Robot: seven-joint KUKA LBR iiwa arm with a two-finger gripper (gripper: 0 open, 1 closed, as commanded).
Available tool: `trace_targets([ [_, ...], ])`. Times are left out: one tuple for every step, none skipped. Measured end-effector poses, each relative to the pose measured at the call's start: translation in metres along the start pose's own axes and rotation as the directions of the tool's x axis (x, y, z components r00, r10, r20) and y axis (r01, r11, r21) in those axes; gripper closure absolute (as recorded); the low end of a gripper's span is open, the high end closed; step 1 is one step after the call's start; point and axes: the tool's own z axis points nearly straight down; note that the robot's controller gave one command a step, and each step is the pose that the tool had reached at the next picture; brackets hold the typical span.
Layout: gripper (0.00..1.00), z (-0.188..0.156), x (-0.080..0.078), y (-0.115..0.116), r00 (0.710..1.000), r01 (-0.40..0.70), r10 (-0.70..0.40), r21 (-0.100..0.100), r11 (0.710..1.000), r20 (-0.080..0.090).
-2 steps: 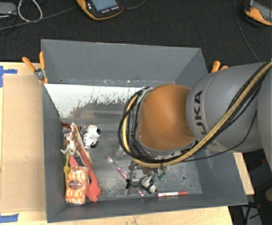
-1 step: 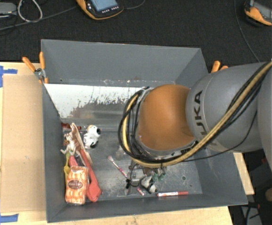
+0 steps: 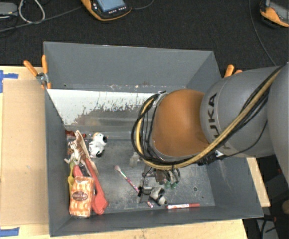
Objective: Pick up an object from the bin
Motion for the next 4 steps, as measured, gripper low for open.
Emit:
trace_targets([
  [0.0,-0.017,0.013,-0.028,1.0,-0.007,0.007,0.0,1.0,-0.001],
  [0.0,0.015,-0.011,-0.042,1.0,0.003,-0.003,-0.003,1.0,0.009],
  [0.0,0.072,-0.007,-0.06,0.999,-0.05,0.05,-0.004,0.999,0.004],
  [0.0,0.076,0.02,-0.059,0.994,-0.111,0.111,-0.003,0.994,0.012],
])
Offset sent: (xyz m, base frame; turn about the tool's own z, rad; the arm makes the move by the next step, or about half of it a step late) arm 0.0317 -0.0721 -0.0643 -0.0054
